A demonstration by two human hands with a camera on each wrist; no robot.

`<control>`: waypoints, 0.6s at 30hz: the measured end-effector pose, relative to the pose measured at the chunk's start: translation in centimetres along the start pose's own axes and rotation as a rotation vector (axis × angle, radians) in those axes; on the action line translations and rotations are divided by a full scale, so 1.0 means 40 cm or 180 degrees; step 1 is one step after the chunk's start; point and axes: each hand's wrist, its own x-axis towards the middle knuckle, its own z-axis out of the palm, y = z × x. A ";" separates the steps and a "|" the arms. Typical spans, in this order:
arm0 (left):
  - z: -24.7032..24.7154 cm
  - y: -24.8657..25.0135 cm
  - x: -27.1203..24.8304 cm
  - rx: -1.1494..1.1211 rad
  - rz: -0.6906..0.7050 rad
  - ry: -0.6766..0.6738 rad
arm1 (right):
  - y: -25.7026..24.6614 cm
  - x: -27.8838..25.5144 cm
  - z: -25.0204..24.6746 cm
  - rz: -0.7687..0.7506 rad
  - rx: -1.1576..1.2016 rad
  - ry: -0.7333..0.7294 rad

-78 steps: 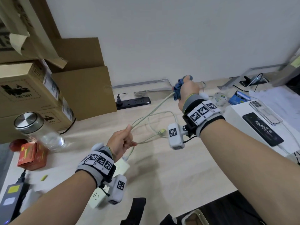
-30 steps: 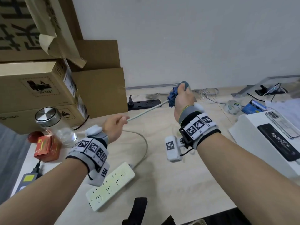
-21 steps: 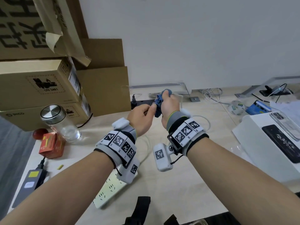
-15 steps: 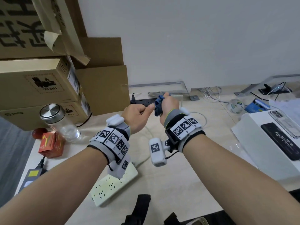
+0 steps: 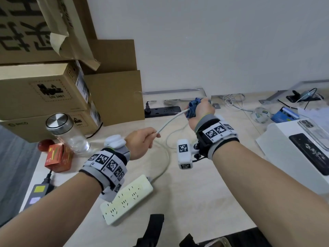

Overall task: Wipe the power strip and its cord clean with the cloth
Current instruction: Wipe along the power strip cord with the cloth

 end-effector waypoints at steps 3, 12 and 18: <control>0.021 0.045 0.010 -0.0310 0.0032 0.0283 | 0.018 -0.009 0.006 -0.0125 0.0025 -0.0184; 0.031 0.098 0.061 -0.0402 0.0080 0.0752 | 0.104 -0.080 0.058 0.0495 0.0021 -0.0974; 0.037 0.114 0.064 0.0059 0.0178 0.0861 | 0.096 -0.107 0.056 0.0600 -0.0440 -0.0524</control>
